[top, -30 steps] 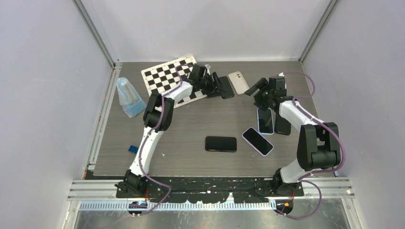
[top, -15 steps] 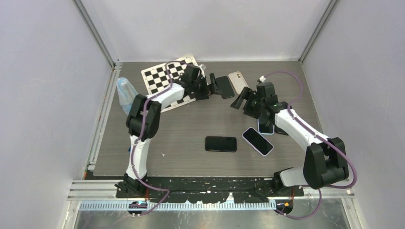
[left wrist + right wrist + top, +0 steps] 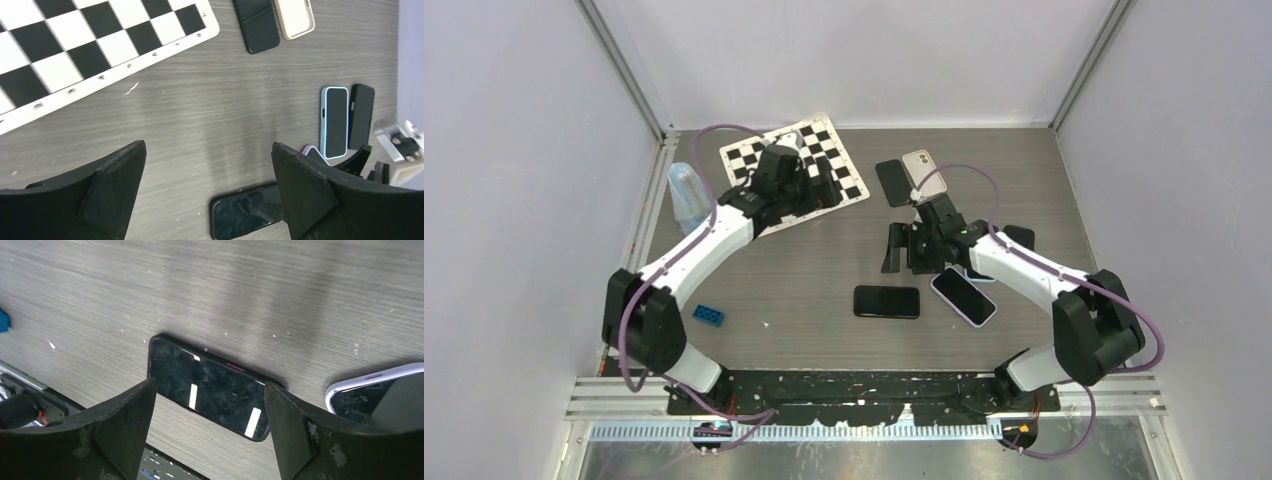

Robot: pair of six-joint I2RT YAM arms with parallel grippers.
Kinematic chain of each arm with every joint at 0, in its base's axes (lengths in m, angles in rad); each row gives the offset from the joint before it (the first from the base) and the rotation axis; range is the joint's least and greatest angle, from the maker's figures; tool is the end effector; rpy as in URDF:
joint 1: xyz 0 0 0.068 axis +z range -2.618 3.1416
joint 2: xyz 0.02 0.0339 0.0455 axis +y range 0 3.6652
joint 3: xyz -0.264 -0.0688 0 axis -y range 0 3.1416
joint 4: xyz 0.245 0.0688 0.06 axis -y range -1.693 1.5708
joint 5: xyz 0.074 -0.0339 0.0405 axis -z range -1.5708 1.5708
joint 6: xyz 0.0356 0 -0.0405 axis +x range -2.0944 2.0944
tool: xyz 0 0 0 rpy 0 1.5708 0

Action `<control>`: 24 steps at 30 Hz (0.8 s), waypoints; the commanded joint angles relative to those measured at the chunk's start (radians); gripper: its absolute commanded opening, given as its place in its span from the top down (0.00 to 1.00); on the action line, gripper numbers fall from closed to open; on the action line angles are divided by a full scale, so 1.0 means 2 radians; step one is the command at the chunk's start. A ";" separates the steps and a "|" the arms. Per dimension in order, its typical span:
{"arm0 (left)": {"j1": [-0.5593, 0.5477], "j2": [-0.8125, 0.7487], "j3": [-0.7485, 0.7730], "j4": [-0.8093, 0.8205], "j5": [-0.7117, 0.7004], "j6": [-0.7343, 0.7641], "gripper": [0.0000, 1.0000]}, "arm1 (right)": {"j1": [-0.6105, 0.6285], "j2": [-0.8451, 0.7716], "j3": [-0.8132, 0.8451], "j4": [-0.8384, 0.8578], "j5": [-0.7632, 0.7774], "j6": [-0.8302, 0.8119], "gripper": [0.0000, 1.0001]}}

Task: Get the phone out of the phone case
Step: Adjust the phone at the center of the board.

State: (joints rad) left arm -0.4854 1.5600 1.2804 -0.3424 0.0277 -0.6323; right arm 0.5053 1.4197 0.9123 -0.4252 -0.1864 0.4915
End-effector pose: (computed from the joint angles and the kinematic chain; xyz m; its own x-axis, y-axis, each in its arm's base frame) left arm 0.3164 -0.1680 0.3037 -0.7031 -0.2970 -0.6461 0.0877 0.8654 -0.4933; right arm 0.2492 0.1454 0.2204 -0.8897 0.0378 -0.4550 -0.1729 0.8945 0.4124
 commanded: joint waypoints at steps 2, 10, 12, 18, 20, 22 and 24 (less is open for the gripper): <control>0.000 -0.073 -0.034 -0.019 -0.052 0.014 0.00 | 0.007 0.026 0.009 -0.008 0.003 -0.010 0.22; 0.000 -0.084 -0.051 -0.017 -0.019 0.009 0.00 | 0.007 0.068 0.013 -0.021 0.049 0.017 0.64; 0.000 -0.082 -0.054 -0.015 -0.016 0.008 0.00 | 0.008 0.077 0.016 -0.042 0.064 0.018 0.72; 0.000 -0.070 -0.062 -0.007 -0.016 0.006 0.00 | 0.022 0.080 -0.001 -0.068 0.128 0.026 0.76; 0.000 -0.065 -0.059 -0.007 -0.016 0.006 0.00 | 0.026 0.083 0.000 -0.079 0.131 0.026 0.77; 0.000 -0.064 -0.057 -0.009 -0.003 0.009 0.00 | 0.034 0.078 -0.002 -0.088 0.136 0.029 0.78; 0.000 -0.064 -0.057 -0.009 -0.006 0.012 0.00 | 0.038 0.070 -0.006 -0.096 0.130 0.030 0.78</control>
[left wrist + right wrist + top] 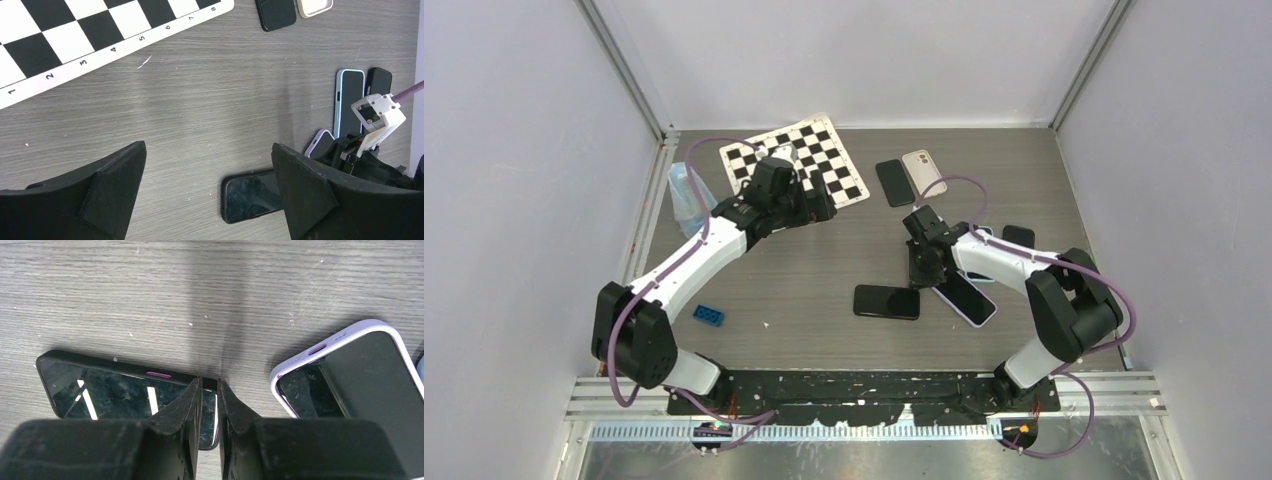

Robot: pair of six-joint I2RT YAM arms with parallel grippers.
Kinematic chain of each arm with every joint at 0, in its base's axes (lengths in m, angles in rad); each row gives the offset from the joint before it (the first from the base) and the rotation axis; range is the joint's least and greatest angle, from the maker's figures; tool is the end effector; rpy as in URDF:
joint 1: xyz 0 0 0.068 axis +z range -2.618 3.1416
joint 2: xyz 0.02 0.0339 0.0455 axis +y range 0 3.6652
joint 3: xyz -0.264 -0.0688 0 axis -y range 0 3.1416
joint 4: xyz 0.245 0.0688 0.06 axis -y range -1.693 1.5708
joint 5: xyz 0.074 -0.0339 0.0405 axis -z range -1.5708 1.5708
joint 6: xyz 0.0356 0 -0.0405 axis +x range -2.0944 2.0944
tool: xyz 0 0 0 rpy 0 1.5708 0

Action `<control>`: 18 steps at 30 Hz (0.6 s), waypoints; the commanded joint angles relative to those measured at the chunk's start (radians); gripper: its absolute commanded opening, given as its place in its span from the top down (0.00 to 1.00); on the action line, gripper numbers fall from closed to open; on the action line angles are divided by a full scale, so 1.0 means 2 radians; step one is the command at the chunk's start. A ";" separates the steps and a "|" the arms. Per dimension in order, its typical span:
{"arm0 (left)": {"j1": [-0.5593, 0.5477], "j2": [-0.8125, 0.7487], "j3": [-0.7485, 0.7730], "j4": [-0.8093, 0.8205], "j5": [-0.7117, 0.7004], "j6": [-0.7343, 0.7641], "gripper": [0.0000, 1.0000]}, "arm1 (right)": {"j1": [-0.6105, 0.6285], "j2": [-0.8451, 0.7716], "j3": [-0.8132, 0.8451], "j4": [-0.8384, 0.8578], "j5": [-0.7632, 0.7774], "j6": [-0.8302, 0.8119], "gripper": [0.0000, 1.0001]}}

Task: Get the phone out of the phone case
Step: Adjust the phone at the center of the board.

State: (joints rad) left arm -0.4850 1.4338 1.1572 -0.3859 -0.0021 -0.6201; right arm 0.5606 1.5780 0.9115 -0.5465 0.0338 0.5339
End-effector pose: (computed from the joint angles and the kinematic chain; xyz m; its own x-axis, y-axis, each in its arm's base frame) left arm 0.2853 -0.1503 0.2984 -0.7129 -0.2812 -0.6424 0.0620 0.8872 -0.4571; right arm 0.2462 0.1531 0.1705 -0.9482 0.0052 -0.3176 -0.0451 0.9875 0.1510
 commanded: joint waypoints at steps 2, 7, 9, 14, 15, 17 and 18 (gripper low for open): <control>-0.001 -0.001 0.004 0.012 0.008 0.008 0.00 | 0.011 -0.014 -0.007 -0.043 0.007 0.008 0.77; -0.001 -0.005 0.001 0.010 0.005 0.011 0.00 | 0.015 -0.027 -0.016 -0.055 -0.035 -0.001 0.77; -0.001 -0.009 -0.001 0.011 -0.006 0.012 0.00 | 0.015 -0.028 -0.013 -0.055 -0.036 -0.004 0.77; -0.001 -0.026 -0.007 0.011 -0.018 0.016 0.00 | 0.015 -0.037 0.000 -0.041 -0.086 -0.016 0.75; -0.001 -0.030 -0.008 0.010 -0.021 0.017 0.00 | 0.015 -0.043 0.001 -0.033 -0.104 -0.018 0.73; -0.001 -0.038 -0.011 0.009 -0.027 0.018 0.00 | 0.017 -0.054 0.000 -0.023 -0.122 -0.027 0.68; -0.001 -0.043 -0.013 0.010 -0.032 0.019 0.00 | 0.018 -0.057 -0.001 -0.021 -0.120 -0.028 0.66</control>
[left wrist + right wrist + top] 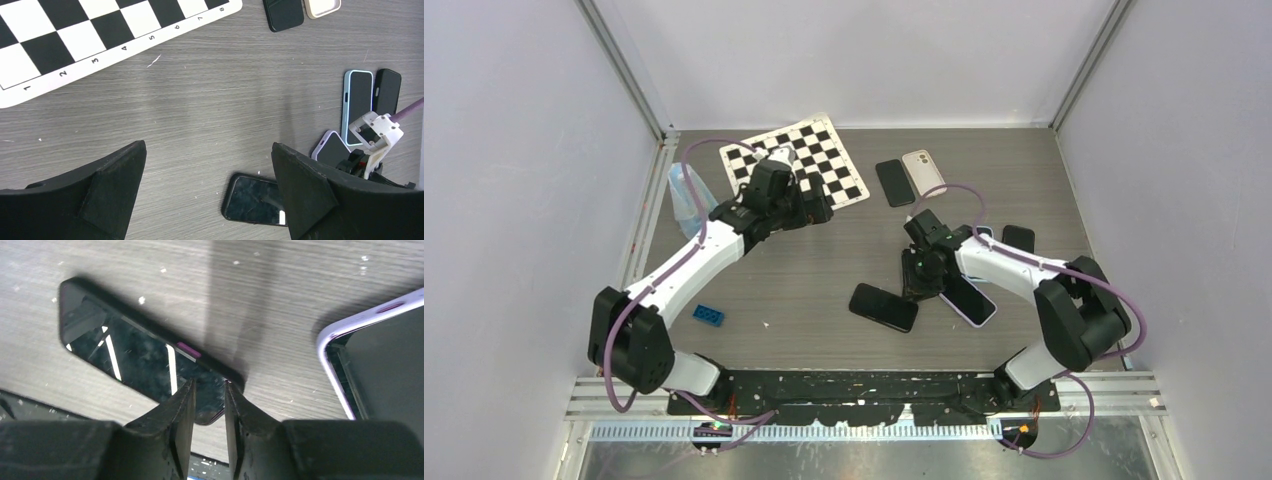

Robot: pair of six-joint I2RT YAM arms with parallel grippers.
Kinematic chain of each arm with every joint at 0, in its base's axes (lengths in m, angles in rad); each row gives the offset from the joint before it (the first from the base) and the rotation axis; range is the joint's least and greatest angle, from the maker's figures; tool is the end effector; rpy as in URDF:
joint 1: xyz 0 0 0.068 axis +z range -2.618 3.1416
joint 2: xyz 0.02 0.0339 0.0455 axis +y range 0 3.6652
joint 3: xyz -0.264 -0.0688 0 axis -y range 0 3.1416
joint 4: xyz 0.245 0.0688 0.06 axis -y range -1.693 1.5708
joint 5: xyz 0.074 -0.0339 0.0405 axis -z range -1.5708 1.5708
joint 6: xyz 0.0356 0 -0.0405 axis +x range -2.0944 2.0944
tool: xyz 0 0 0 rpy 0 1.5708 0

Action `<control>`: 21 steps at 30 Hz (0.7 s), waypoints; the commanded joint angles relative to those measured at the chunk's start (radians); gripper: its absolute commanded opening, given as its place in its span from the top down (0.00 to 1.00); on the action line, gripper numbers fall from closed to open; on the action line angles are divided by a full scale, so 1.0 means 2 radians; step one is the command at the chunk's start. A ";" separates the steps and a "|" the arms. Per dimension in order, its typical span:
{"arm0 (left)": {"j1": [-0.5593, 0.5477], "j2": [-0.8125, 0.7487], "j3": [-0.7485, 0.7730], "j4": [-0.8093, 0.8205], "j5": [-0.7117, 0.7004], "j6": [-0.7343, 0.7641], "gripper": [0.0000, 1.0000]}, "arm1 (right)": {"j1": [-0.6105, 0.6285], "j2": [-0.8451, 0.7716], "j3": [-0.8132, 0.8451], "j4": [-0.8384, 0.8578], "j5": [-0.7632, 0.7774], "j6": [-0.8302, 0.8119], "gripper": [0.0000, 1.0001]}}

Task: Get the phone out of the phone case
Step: Adjust the phone at the center of the board, then pick up the phone at the center of the board.

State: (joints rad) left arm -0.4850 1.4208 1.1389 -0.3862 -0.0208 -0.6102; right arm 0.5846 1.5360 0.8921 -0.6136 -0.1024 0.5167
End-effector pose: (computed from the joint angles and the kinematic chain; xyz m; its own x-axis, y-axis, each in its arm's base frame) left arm 0.2822 -0.1479 0.2961 -0.7080 -0.2745 -0.6507 0.0561 0.8966 -0.4393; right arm 0.2286 0.1556 0.1742 -0.9740 -0.0552 -0.2199 -0.1082 0.9655 0.2368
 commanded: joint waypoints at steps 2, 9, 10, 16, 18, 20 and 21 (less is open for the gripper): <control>-0.001 -0.047 -0.011 0.013 -0.035 0.011 0.00 | 0.010 -0.044 0.008 0.016 -0.032 -0.024 0.54; -0.001 -0.090 -0.034 0.018 -0.101 -0.005 0.00 | 0.072 -0.051 0.018 0.026 0.015 -0.077 0.12; -0.001 -0.096 -0.037 0.018 -0.111 -0.007 0.00 | 0.088 -0.042 0.024 0.026 0.019 -0.080 0.12; 0.000 -0.146 -0.062 0.024 -0.163 -0.012 0.00 | 0.144 0.003 0.043 0.019 0.044 -0.137 0.20; 0.000 -0.158 -0.070 0.026 -0.174 -0.011 0.00 | 0.160 0.008 0.044 0.019 0.068 -0.156 0.19; 0.000 -0.168 -0.074 0.027 -0.181 -0.009 0.00 | 0.172 0.013 0.043 0.018 0.080 -0.173 0.17; 0.001 -0.171 -0.075 0.027 -0.183 -0.009 0.00 | 0.178 0.015 0.043 0.018 0.086 -0.179 0.17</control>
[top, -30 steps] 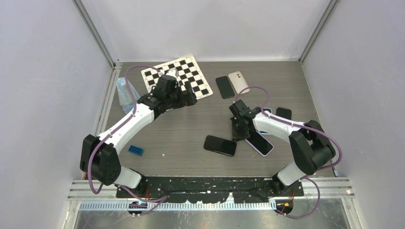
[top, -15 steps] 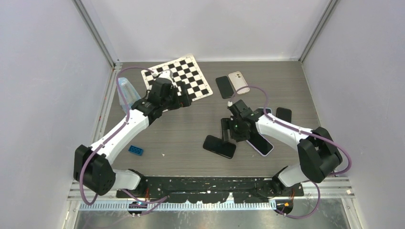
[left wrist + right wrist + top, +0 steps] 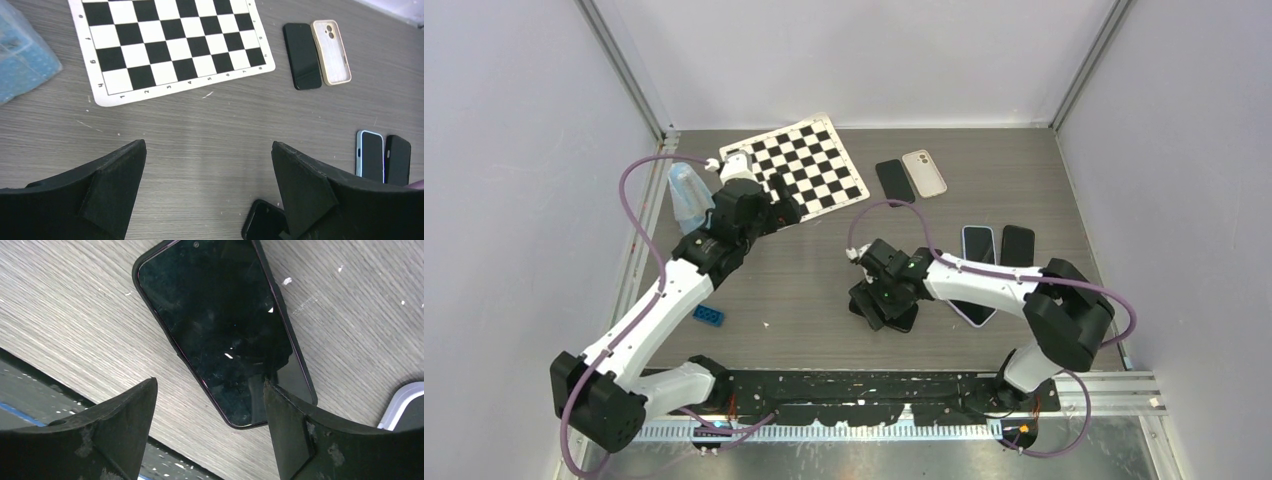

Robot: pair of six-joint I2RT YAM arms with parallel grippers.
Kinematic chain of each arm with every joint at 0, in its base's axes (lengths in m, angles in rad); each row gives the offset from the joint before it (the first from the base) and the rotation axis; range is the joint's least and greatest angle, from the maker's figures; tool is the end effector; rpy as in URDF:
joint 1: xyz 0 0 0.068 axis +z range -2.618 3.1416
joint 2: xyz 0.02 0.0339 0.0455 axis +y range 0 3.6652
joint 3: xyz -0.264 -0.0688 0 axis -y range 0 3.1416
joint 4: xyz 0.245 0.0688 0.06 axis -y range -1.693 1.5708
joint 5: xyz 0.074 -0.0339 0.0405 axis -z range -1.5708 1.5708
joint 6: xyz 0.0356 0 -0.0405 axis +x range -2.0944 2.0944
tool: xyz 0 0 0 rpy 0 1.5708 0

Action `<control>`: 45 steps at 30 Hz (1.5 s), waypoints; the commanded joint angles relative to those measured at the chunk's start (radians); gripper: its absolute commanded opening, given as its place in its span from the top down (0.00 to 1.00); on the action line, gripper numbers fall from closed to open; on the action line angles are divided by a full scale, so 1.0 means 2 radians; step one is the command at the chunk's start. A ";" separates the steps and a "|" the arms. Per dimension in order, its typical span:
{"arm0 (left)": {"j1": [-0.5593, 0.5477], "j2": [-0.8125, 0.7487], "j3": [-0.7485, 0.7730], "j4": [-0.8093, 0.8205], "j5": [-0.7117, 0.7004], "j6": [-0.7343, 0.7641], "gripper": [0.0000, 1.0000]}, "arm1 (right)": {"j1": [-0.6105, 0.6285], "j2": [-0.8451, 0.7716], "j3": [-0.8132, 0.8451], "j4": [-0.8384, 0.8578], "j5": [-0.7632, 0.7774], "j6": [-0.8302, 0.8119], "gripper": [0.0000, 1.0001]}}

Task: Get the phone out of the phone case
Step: Pick up the phone at the center of the board.

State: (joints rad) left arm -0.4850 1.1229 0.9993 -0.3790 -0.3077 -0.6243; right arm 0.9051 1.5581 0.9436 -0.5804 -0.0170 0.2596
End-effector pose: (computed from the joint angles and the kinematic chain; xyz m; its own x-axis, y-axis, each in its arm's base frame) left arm 0.2269 -0.1074 0.3288 -0.4682 -0.3829 -0.7963 -0.0791 0.9158 -0.3939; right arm 0.1797 0.2298 0.1833 -0.7581 -0.5498 -0.3507 -0.6163 0.7799 0.1095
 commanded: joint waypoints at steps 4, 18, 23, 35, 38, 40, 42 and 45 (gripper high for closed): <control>0.003 -0.025 -0.006 0.024 -0.041 0.001 0.00 | 0.030 0.022 0.024 -0.010 0.081 -0.071 0.15; 0.010 -0.006 0.006 0.020 -0.025 0.009 0.00 | 0.045 0.083 0.060 -0.031 0.139 -0.096 0.01; 0.014 -0.007 0.008 0.015 -0.024 0.015 0.00 | 0.045 0.088 0.053 -0.021 0.106 -0.104 0.00; 0.017 -0.025 0.009 0.010 -0.028 0.016 0.00 | 0.018 0.115 0.067 -0.031 0.032 -0.096 0.01; 0.017 -0.031 0.007 0.009 -0.028 0.015 0.00 | 0.016 0.119 0.070 -0.030 0.046 -0.091 0.09; 0.017 -0.034 0.005 0.008 -0.030 0.015 0.00 | 0.016 0.119 0.070 -0.028 0.060 -0.086 0.14; 0.018 -0.038 0.005 0.005 -0.032 0.015 0.00 | 0.013 0.117 0.070 -0.026 0.062 -0.083 0.21; 0.018 -0.045 0.002 0.002 -0.035 0.014 0.00 | 0.008 0.108 0.073 -0.013 0.069 -0.064 0.32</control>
State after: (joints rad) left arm -0.4557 1.0725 0.9905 -0.3794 -0.3489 -0.6113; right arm 0.9344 1.7519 1.0897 -0.6827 0.0994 0.0559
